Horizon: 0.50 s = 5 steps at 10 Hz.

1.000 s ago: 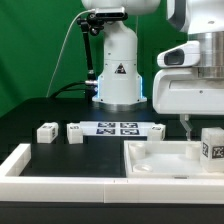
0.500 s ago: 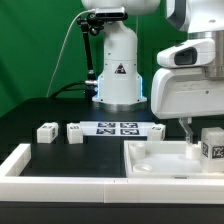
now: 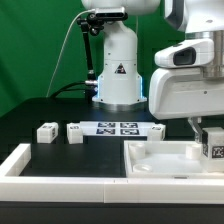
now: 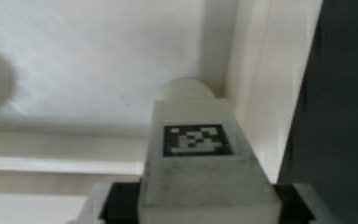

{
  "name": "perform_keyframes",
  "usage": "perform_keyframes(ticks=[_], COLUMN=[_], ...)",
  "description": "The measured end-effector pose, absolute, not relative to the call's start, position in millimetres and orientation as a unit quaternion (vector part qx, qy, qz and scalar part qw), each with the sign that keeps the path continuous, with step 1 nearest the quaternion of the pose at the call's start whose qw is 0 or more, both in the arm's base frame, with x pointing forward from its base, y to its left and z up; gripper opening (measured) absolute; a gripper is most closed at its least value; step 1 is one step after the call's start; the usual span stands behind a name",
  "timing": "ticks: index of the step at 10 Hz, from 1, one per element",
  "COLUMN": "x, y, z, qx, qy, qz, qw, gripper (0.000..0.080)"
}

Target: Assemble one leg

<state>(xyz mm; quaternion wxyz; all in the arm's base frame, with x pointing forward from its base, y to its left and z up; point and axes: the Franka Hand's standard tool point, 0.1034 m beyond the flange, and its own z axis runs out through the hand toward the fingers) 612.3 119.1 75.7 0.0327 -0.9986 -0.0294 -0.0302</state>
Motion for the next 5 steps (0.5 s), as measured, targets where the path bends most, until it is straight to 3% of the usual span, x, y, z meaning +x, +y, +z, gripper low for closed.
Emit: perform_keyframes(ticks=[5], x=[609.5], y=[116.1], z=[74.2], qx=[-0.967], qy=[0.251], qz=[-0.020], qw=[0.047], gripper=[0.0291])
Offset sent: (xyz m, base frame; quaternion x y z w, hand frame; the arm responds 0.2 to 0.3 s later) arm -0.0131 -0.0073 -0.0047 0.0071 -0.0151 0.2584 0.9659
